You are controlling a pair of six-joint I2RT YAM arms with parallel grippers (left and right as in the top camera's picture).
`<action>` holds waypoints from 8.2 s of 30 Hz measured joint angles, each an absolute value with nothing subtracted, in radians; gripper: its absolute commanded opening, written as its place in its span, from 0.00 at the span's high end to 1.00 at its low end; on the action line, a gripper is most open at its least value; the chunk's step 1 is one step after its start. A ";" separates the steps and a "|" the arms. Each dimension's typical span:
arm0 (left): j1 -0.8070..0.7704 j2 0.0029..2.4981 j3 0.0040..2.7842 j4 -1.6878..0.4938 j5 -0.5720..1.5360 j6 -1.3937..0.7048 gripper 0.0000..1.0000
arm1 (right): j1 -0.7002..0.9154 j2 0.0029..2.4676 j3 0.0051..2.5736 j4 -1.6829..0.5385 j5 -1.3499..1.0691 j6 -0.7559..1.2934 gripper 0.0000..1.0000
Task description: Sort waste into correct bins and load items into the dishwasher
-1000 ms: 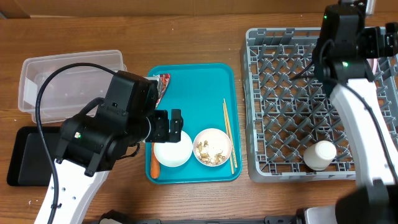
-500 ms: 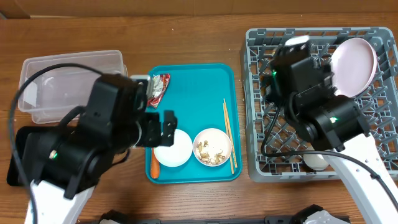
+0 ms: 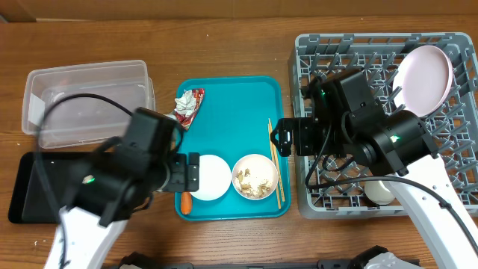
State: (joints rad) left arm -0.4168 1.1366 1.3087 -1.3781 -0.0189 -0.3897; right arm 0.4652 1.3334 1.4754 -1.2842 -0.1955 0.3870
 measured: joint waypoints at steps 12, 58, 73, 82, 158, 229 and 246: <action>-0.417 1.291 0.928 -0.997 0.025 -0.417 0.41 | 0.465 1.333 1.475 -1.348 -0.097 0.576 0.00; -0.305 1.507 1.205 -1.044 0.110 -0.277 0.96 | 0.478 1.333 1.475 -1.314 -0.173 0.480 0.04; -0.306 1.353 1.240 -0.980 0.375 -0.266 0.96 | 0.664 1.387 1.475 -1.206 -0.165 0.448 0.13; -0.306 1.236 1.240 -0.980 0.384 -0.266 0.96 | 0.684 1.466 1.475 -1.139 -0.138 0.511 0.88; -0.307 1.159 1.525 -1.209 0.419 -0.202 0.00 | 0.117 2.026 1.471 -0.598 1.420 -0.168 0.27; -0.575 1.592 1.306 -0.975 0.134 -0.200 0.53 | 0.373 1.067 1.477 -1.370 0.052 0.650 0.04; -0.577 1.953 1.300 -0.859 0.210 -0.036 0.96 | 0.373 1.070 1.477 -1.402 0.052 0.651 0.02</action>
